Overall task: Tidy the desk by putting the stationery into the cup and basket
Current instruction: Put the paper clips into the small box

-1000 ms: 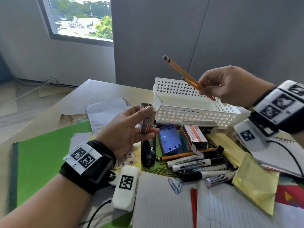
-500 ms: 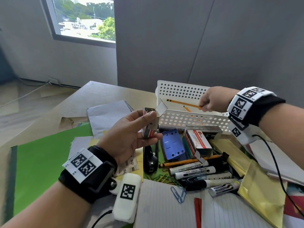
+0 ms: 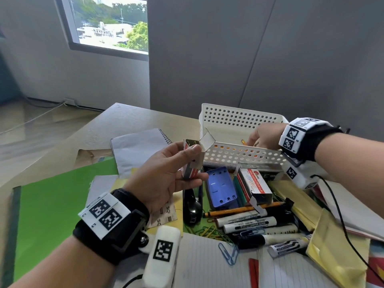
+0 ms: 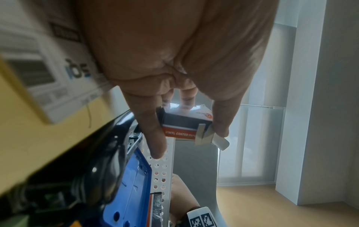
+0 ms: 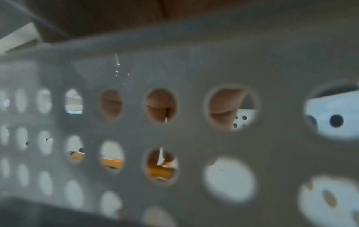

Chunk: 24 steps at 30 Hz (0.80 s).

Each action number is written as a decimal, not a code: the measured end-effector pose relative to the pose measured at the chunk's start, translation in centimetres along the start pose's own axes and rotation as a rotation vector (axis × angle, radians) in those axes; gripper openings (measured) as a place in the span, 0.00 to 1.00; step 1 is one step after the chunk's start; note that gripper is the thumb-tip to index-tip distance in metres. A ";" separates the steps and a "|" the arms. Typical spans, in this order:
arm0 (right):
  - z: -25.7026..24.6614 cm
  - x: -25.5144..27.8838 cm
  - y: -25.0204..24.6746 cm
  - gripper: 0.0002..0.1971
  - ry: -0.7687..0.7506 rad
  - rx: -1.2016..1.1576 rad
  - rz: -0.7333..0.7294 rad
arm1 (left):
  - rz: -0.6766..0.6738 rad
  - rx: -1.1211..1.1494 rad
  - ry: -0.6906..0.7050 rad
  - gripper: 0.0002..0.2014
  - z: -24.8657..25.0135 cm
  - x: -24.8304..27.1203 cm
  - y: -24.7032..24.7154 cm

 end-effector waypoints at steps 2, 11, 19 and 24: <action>0.1 0.1 0.3 0.10 -0.031 -0.090 0.078 | -0.003 -0.001 0.000 0.26 0.0 0.0 0.0; 0.0 0.1 0.8 0.15 -0.042 -0.180 -0.046 | -0.008 -0.011 -0.006 0.22 0.0 0.0 -0.1; -1.3 3.0 -1.0 0.06 -0.181 -0.466 0.311 | 0.000 -0.023 0.003 0.21 0.0 0.1 0.0; -6.4 13.3 -0.5 0.05 -0.500 -0.330 0.563 | 0.006 -0.025 0.012 0.19 0.0 0.2 -0.1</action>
Point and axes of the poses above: each hand's wrist, its own x-axis away from the middle knuckle, its own y-axis out of the palm, z = x × y, the point moved 1 cm from there along -x, towards the middle knuckle, and after that the axes turned 4 degrees about y, right-handed, at the moved point
